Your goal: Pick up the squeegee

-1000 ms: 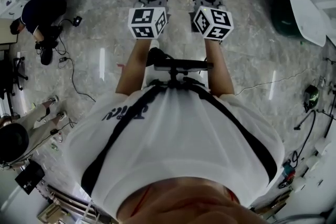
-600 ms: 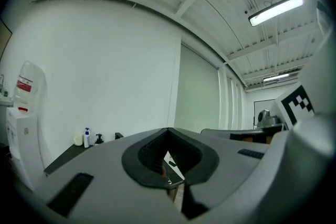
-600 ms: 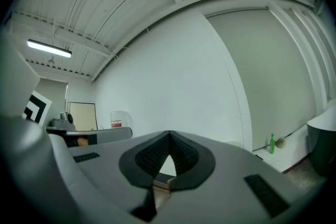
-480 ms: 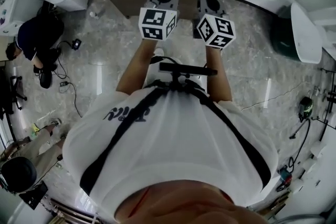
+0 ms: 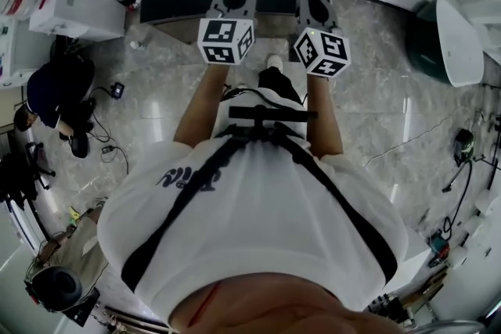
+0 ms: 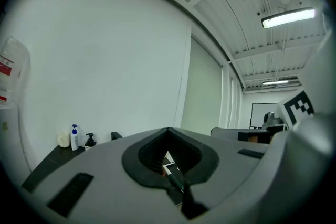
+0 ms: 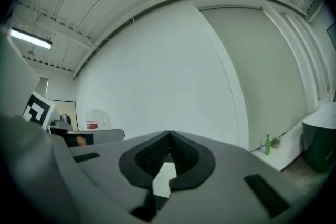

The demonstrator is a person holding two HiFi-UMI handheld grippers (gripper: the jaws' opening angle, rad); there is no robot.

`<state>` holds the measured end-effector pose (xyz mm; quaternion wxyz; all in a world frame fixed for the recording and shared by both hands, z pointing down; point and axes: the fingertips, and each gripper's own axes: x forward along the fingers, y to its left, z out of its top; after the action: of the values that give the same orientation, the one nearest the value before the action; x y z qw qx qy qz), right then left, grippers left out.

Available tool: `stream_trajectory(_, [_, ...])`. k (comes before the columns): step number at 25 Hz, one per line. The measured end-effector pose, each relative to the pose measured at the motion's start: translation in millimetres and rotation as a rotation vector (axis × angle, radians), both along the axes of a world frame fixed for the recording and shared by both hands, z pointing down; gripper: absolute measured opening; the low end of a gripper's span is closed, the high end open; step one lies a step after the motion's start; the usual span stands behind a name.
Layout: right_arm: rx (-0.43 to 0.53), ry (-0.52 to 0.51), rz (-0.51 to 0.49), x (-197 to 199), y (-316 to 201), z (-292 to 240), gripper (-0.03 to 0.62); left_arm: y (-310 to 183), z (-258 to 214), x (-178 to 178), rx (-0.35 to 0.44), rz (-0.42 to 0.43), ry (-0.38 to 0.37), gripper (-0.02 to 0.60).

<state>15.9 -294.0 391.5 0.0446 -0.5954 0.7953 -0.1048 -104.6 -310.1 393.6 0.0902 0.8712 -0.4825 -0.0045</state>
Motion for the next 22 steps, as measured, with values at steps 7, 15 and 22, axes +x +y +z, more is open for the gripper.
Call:
stream_trajectory(7, [-0.087,0.034,-0.007,43,-82,40,0.005,-80,40,41,-0.069,0.012,-0.029,0.009])
stream_trajectory(15, [-0.262,0.094,-0.037,99,-163,117,0.006,-165,91,90,-0.158,0.03,-0.058,0.009])
stream_trajectory(22, [-0.446,0.144,-0.072,130,-206,202,0.006,-200,145,121,-0.254,0.059,-0.085,0.009])
